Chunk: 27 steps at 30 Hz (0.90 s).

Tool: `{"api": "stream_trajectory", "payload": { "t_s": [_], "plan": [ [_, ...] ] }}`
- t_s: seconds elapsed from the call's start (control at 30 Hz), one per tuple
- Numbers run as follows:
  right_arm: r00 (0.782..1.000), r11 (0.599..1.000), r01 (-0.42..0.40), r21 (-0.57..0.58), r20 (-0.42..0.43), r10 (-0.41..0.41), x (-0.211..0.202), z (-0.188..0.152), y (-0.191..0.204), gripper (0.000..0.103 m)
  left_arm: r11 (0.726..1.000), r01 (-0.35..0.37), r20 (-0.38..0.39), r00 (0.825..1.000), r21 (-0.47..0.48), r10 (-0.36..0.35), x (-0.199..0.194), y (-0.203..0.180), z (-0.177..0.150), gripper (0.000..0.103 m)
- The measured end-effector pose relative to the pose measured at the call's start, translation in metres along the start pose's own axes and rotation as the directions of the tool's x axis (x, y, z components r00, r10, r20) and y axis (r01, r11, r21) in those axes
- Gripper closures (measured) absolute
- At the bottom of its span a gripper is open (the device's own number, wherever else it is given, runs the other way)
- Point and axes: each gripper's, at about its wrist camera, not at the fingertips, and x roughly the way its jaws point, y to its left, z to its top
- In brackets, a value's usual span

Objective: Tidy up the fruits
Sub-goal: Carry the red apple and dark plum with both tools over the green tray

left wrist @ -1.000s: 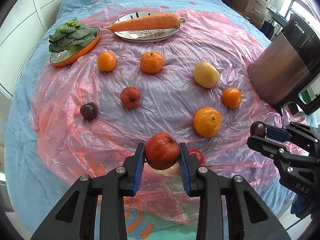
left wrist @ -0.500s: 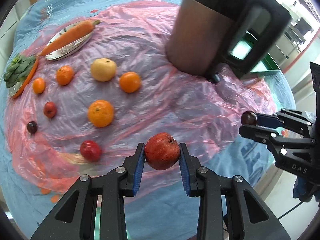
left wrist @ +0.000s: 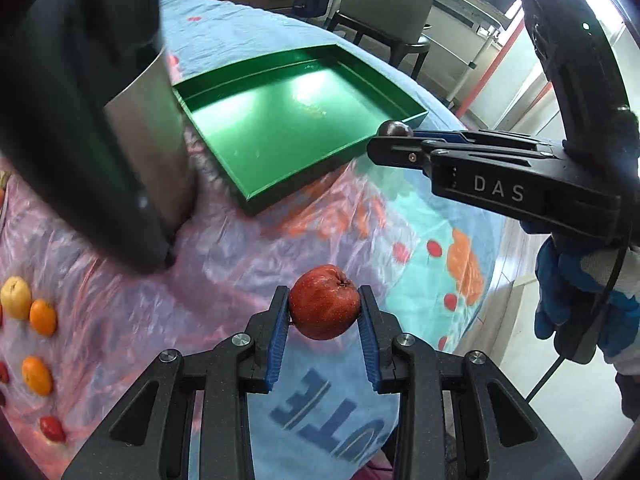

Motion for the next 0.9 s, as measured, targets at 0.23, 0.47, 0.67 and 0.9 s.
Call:
{"api": "stream_trajectory", "payload": {
  "t_s": [0.23,0.47,0.67,0.9],
  "plan": [
    [0.998,0.997,0.047,0.054,0.049,-0.050,0.028,0.041,-0.065,0.098,0.994,-0.089,0.068,0.993,-0.071,0.094,0.047,0.004,0.092,0.074],
    [0.996,0.997,0.065,0.041,0.051,-0.067,0.076,0.084,-0.097,0.098,0.969,-0.182,0.054,0.980,-0.169,0.194,0.105,0.033,0.140,0.074],
    [0.997,0.997,0.066,0.026,0.041,-0.067,0.108,0.098,-0.108,0.098,0.949,-0.222,0.029,0.972,-0.225,0.234,0.132,0.058,0.145,0.074],
    [0.997,0.997,0.076,0.009,0.009,-0.076,0.133,0.097,-0.108,0.098,0.937,-0.238,0.008,0.969,-0.256,0.249,0.145,0.074,0.136,0.074]
  ]
}}
